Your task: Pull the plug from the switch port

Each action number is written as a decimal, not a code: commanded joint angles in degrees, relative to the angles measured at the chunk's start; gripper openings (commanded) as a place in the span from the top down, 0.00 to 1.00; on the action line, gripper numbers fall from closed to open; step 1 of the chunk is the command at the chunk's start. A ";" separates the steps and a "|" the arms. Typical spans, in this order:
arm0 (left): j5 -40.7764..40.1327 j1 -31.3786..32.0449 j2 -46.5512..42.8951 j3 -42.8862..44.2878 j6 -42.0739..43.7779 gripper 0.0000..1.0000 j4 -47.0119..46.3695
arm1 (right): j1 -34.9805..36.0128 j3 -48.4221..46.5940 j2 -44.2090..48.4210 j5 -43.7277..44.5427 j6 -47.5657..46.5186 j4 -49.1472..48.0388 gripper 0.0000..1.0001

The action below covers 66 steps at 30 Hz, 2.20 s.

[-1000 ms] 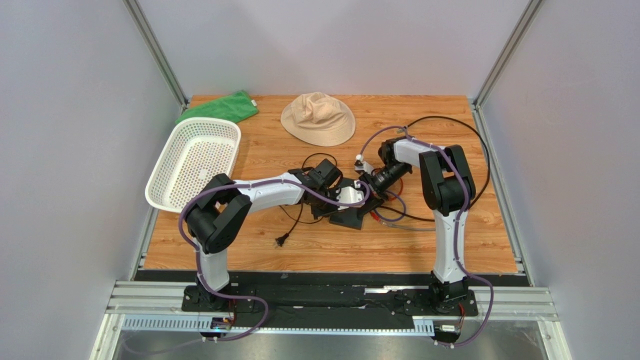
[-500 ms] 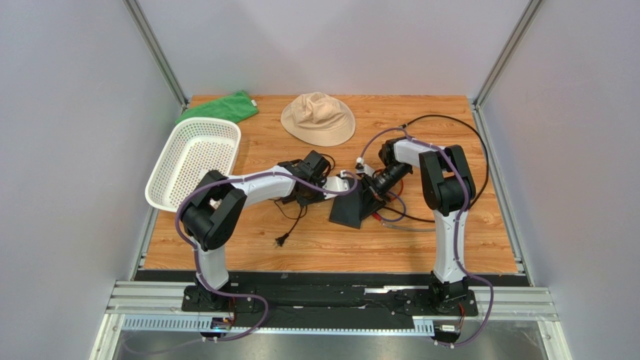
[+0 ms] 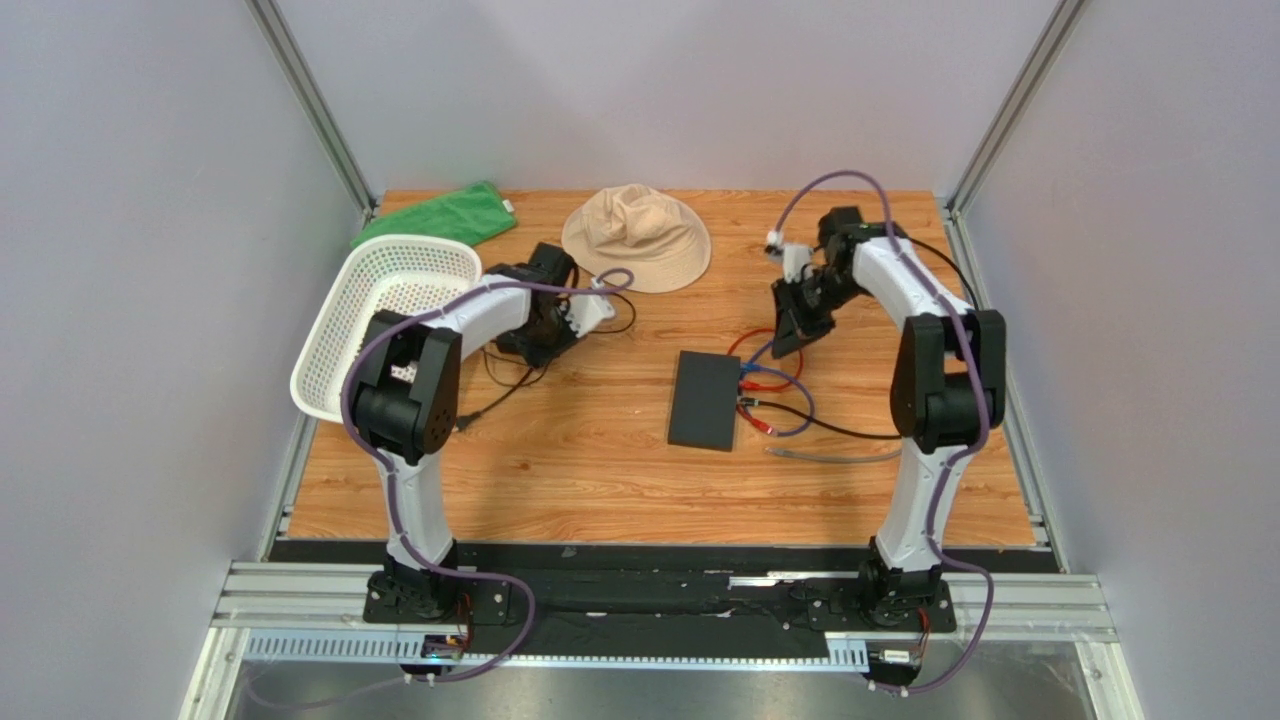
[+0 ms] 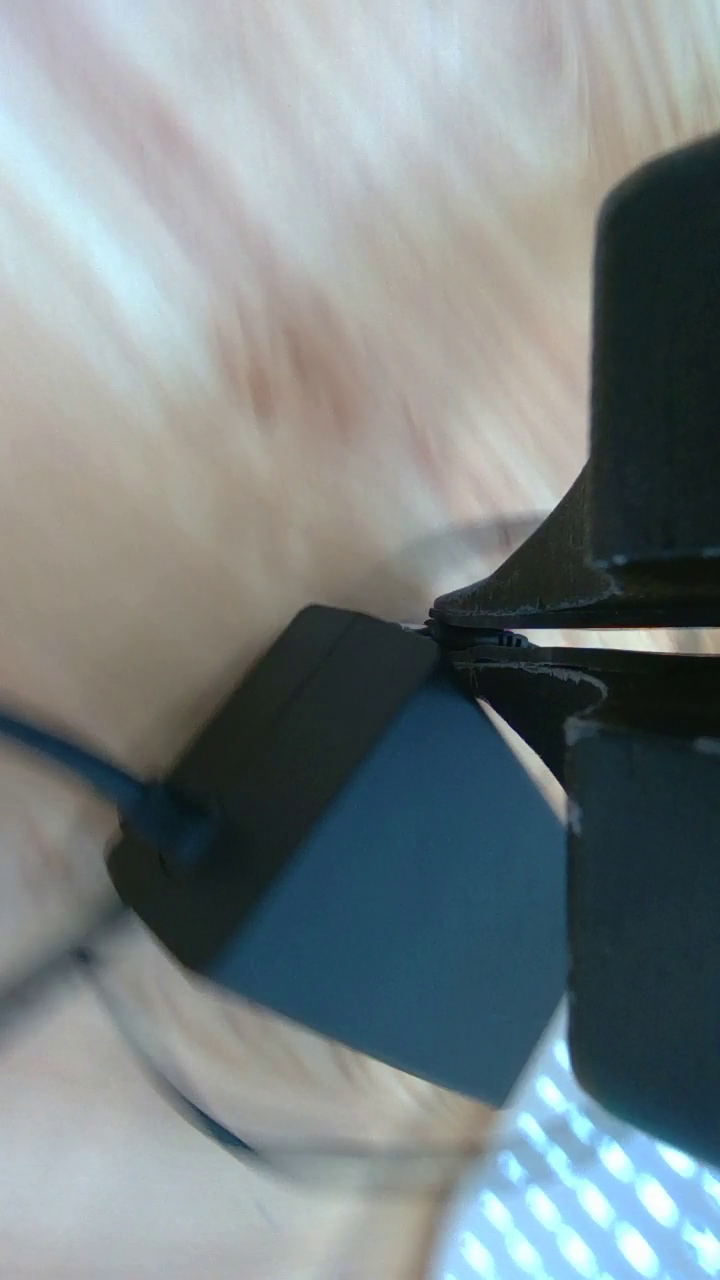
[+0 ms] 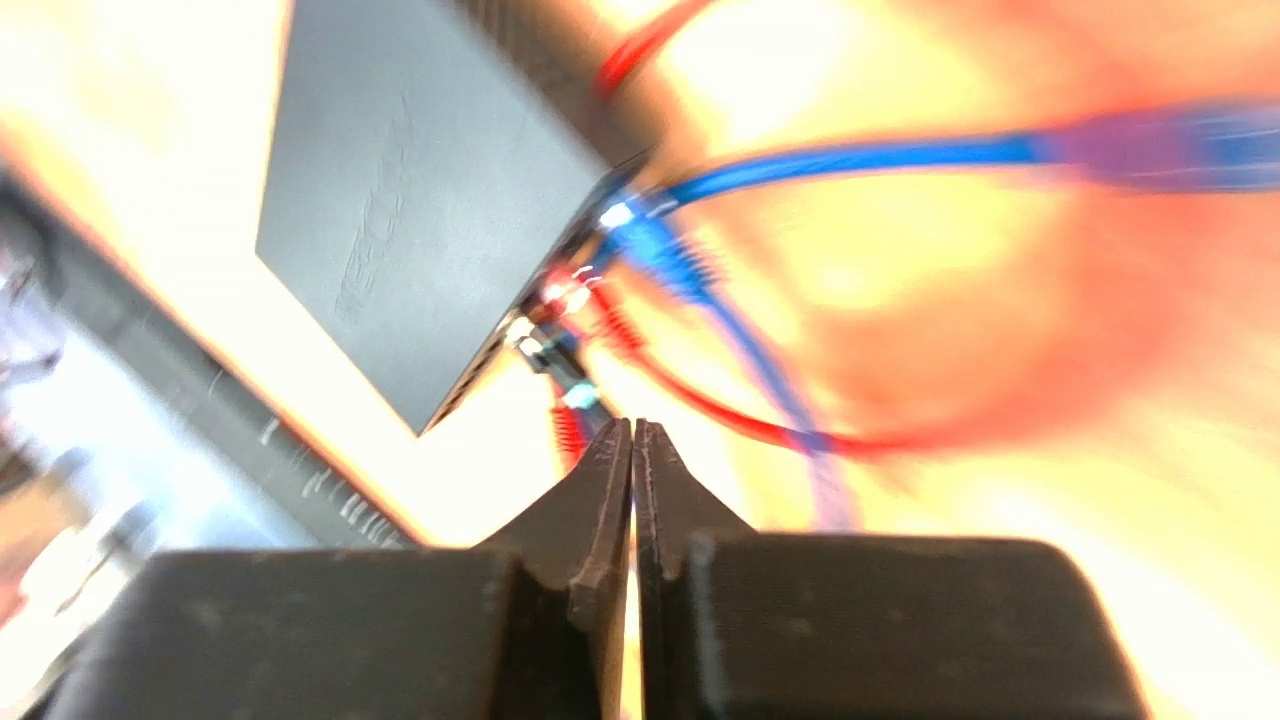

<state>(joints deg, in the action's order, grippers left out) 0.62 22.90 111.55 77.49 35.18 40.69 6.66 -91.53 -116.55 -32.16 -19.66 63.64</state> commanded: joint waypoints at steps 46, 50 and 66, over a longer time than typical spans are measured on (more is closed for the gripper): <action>30.75 1.71 -2.30 12.77 -21.12 0.04 8.88 | 5.55 9.43 2.11 -8.97 -0.47 -7.83 0.37; 31.19 1.71 -2.39 12.59 -22.08 0.05 8.71 | 5.47 7.60 3.17 -8.63 1.82 -7.48 0.37; 43.32 8.22 10.53 24.28 -21.29 1.00 13.63 | 2.13 -1.28 -5.00 -12.48 -2.14 -3.69 0.51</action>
<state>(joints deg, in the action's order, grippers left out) 39.79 28.93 118.52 98.04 12.75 51.44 8.47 -90.85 -120.09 -40.71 -20.64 59.11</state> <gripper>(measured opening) 0.008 0.504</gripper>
